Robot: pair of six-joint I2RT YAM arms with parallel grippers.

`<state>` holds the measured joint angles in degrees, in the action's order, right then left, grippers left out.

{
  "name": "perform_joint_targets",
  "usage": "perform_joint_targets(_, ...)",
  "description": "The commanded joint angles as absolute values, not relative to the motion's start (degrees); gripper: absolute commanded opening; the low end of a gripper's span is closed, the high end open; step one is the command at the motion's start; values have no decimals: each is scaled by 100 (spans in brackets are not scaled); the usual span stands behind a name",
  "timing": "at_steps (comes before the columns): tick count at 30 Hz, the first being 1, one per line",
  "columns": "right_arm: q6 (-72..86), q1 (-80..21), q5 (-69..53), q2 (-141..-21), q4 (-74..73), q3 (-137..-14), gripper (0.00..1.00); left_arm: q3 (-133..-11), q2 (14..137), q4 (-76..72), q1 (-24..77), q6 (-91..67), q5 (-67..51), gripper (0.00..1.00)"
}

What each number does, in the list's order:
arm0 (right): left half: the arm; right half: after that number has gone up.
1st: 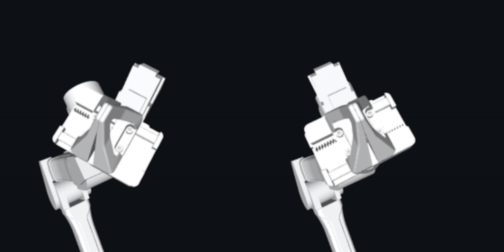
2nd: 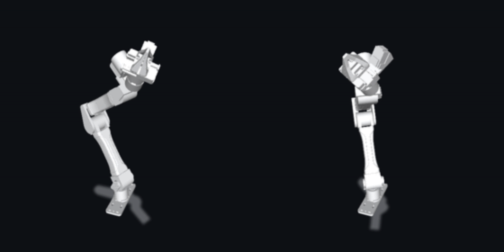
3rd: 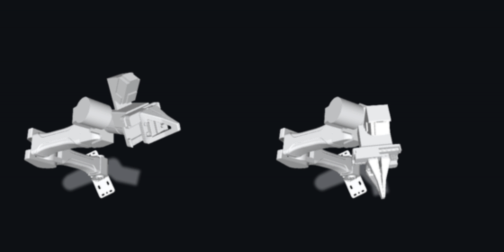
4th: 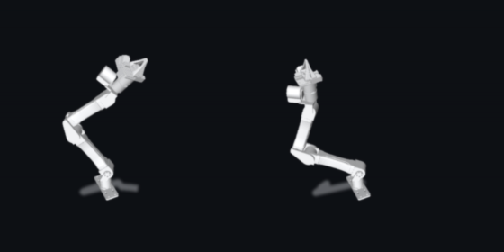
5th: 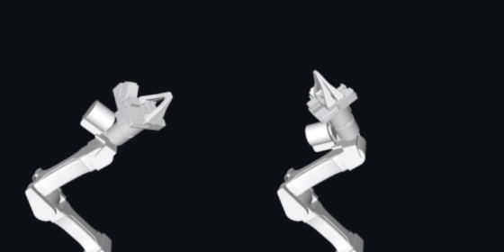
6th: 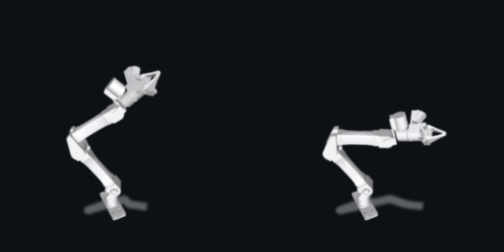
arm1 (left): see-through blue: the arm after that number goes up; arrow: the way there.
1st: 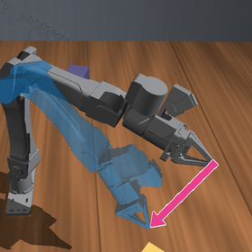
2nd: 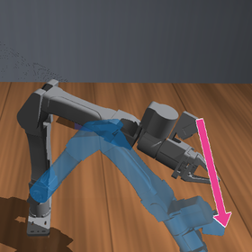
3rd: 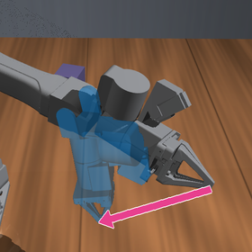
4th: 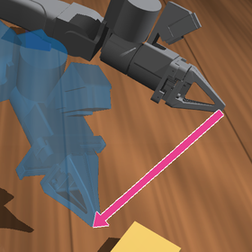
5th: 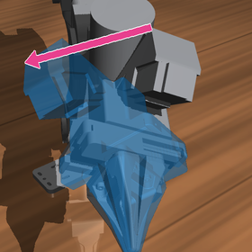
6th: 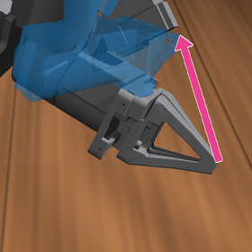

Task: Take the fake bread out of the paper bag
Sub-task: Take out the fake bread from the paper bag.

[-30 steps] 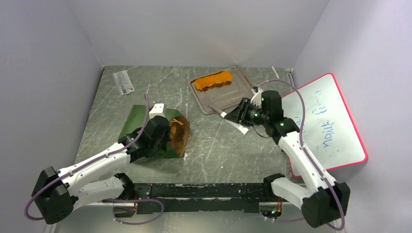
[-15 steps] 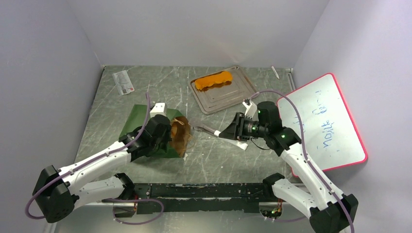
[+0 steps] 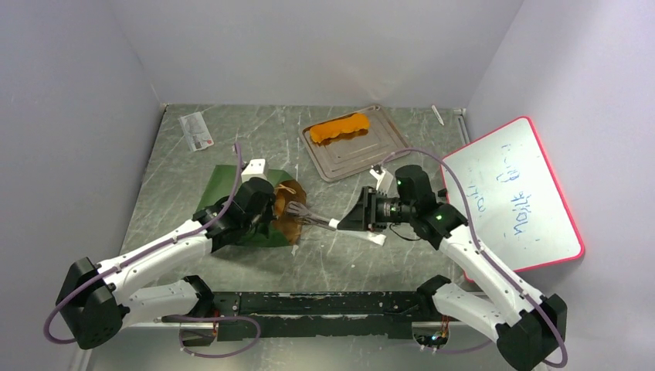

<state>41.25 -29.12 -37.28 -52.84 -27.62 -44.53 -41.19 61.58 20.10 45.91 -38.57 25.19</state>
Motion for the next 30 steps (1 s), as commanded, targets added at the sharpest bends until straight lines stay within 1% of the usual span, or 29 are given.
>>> perform_joint_targets(1,4468,-3208,-3674,-5451,-2058,-4354,40,-4394,6153,1784,4578,-3834,2349,7)
perform_joint_targets(4,4591,-3329,-3549,-5594,-1846,-4305,38,-4391,6120,1801,4577,-3817,2343,7)
perform_joint_targets(9,4757,-3512,-3320,-5800,-1645,-4232,17,-4337,6057,1805,4576,-3850,2340,7)
perform_joint_targets(10,4763,-3540,-3255,-5831,-1643,-4226,15,-4331,6043,1794,4572,-3852,2338,7)
perform_joint_targets(12,4783,-3580,-3207,-5881,-1585,-4193,14,-4317,6038,1799,4568,-3868,2338,7)
perform_joint_targets(14,4813,-3594,-3209,-5952,-1508,-4154,16,-4301,6028,1794,4574,-3875,2338,7)
perform_joint_targets(17,4825,-3619,-3176,-6037,-1440,-4102,28,-4290,6014,1780,4567,-3891,2347,7)
perform_joint_targets(21,4834,-3625,-3149,-6157,-1299,-3939,37,-4314,6013,1785,4572,-3886,2347,7)
perform_joint_targets(26,4823,-3630,-3098,-6348,-1097,-3802,41,-4321,6042,1798,4568,-3904,2329,7)
perform_joint_targets(30,4813,-3623,-3085,-6484,-923,-3726,43,-4328,6062,1764,4570,-3910,2282,7)
